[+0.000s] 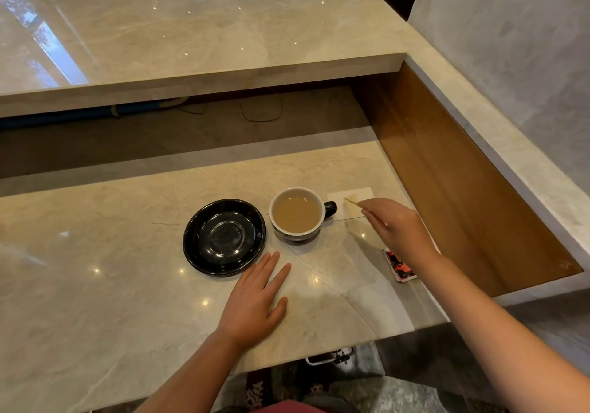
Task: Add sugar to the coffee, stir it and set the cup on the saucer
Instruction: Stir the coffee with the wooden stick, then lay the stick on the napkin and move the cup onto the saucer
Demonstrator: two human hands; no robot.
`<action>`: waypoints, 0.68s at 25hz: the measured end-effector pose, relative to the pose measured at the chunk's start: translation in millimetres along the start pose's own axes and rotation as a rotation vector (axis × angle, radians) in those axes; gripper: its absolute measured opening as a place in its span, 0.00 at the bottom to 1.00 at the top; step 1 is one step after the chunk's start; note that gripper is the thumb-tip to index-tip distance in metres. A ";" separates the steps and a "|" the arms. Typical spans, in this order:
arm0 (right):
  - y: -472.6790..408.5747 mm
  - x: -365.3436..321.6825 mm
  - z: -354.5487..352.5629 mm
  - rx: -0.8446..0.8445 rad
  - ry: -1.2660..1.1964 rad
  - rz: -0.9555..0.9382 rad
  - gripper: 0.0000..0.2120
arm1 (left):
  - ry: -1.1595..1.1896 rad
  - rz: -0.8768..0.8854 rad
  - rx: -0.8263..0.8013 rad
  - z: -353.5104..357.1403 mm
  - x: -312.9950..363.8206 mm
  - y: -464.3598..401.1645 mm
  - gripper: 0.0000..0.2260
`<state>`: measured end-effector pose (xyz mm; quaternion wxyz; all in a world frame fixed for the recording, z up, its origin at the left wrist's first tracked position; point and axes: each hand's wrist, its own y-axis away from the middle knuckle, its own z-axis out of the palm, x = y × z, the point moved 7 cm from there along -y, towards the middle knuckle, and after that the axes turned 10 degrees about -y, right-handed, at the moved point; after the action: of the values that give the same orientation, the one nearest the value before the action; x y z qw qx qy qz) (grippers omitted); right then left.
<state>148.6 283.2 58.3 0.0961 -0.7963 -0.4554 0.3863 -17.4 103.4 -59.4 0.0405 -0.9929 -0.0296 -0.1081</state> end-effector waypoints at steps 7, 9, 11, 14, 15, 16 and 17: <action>34.0 8.6 29.0 -0.240 0.191 -0.164 0.20 | -0.014 -0.007 -0.012 2.3 -1.1 -0.1 0.26; 43.6 14.3 29.9 -0.278 0.184 -0.139 0.19 | -0.015 -0.009 -0.015 2.8 -1.4 0.0 0.26; 51.7 16.8 31.7 -0.314 0.167 -0.134 0.16 | -0.021 -0.009 -0.019 3.4 -1.7 0.0 0.26; 59.9 19.6 34.6 -0.354 0.164 -0.145 0.14 | -0.021 -0.009 -0.017 2.7 -1.3 -1.0 0.26; 62.2 20.7 35.7 -0.360 0.169 -0.138 0.15 | -0.021 -0.010 -0.019 2.7 -1.2 -1.2 0.26; 64.3 21.8 37.0 -0.364 0.178 -0.130 0.15 | -0.021 -0.010 -0.020 2.9 -1.3 -1.2 0.26; 66.2 22.7 38.7 -0.368 0.194 -0.123 0.16 | -0.021 -0.009 -0.022 2.9 -1.3 -0.9 0.27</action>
<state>171.0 256.1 -13.6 0.0160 -0.8045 -0.5547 0.2117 -18.1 104.5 -62.4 0.0290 -0.9942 -0.0332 -0.0982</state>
